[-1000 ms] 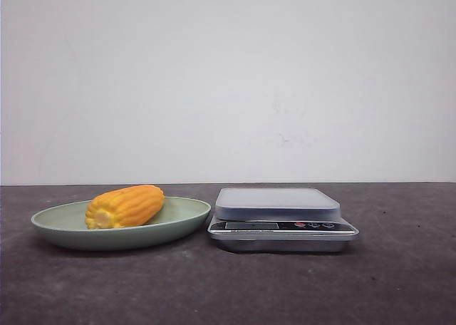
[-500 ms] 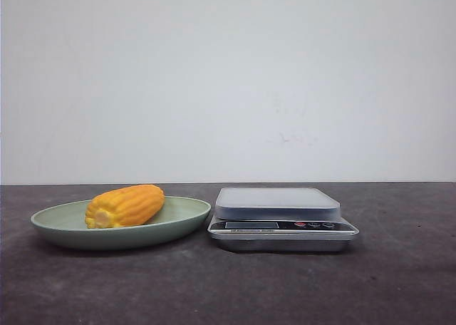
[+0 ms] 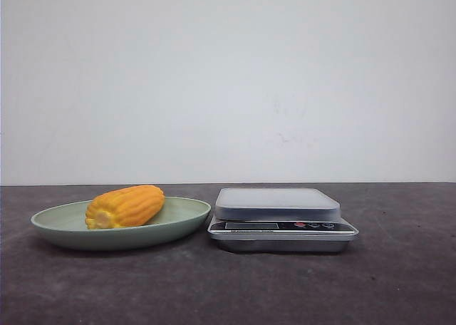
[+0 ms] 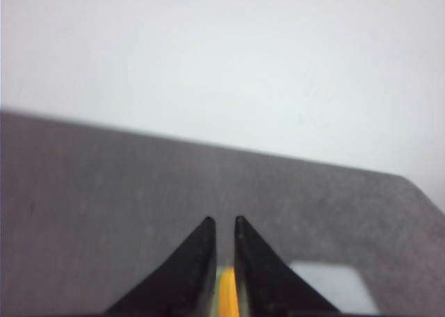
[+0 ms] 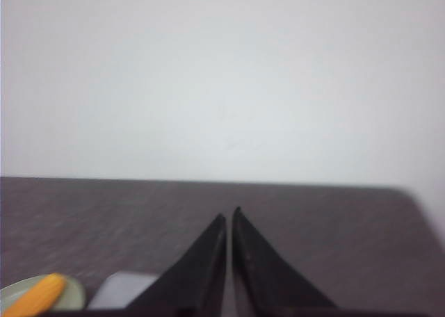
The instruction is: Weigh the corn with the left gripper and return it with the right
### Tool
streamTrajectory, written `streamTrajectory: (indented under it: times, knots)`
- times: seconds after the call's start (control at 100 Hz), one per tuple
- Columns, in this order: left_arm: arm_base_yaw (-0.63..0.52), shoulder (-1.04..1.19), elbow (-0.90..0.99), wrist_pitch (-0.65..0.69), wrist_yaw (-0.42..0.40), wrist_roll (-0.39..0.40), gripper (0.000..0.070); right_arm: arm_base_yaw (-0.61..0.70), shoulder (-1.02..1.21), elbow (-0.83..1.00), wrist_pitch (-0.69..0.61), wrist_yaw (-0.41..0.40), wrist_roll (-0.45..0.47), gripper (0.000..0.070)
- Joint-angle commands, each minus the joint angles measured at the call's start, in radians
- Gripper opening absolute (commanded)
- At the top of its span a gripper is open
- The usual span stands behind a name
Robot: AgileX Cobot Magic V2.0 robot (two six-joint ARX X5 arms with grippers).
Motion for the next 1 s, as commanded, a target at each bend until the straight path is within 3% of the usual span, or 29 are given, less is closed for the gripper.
streamTrajectory:
  times: [0.0,0.14,0.18,0.23,0.3,0.35,0.4,0.53,0.64,0.85,0.91,0.99]
  knots:
    - [-0.006,0.048,0.069,-0.004,-0.001,0.03,0.0004,-0.001,0.042,0.053,-0.02,0.006,-0.07,0.0006]
    - [-0.023,0.102,0.114,-0.01,0.081,-0.003,0.0006,0.0,0.068,0.077,-0.019,-0.051,-0.061,0.0007]
    - [-0.027,0.106,0.114,-0.019,0.119,-0.003,0.0061,0.0,0.068,0.077,-0.02,-0.071,-0.055,0.0019]
    - [-0.031,0.109,0.114,-0.041,0.152,-0.003,0.0261,0.0,0.068,0.077,-0.02,-0.096,-0.051,0.0118]
    - [-0.034,0.11,0.114,-0.093,0.17,-0.005,0.0699,0.0,0.068,0.077,-0.021,-0.105,-0.051,0.0416]
    - [-0.037,0.109,0.114,-0.142,0.177,-0.012,0.07,0.0,0.068,0.077,-0.025,-0.104,-0.051,0.0602]
    - [-0.046,0.105,0.114,-0.199,0.206,-0.015,0.07,0.0,0.071,0.077,-0.026,-0.104,-0.051,0.066]
    - [-0.07,0.1,0.114,-0.338,0.285,-0.009,0.07,0.0,0.075,0.077,-0.028,-0.108,-0.048,0.0669]
    - [-0.085,0.1,0.114,-0.4,0.289,-0.001,0.07,0.001,0.09,0.077,-0.036,-0.124,-0.023,0.0676]
    - [-0.097,0.101,0.113,-0.428,0.288,-0.056,0.07,0.001,0.136,0.076,-0.077,-0.123,0.054,0.0672]
    - [-0.097,0.106,0.113,-0.422,0.288,-0.056,0.0622,0.001,0.153,0.076,-0.088,-0.125,0.066,0.064]
    - [-0.097,0.12,0.113,-0.422,0.277,-0.061,0.055,0.001,0.172,0.076,-0.103,-0.126,0.076,0.0535]
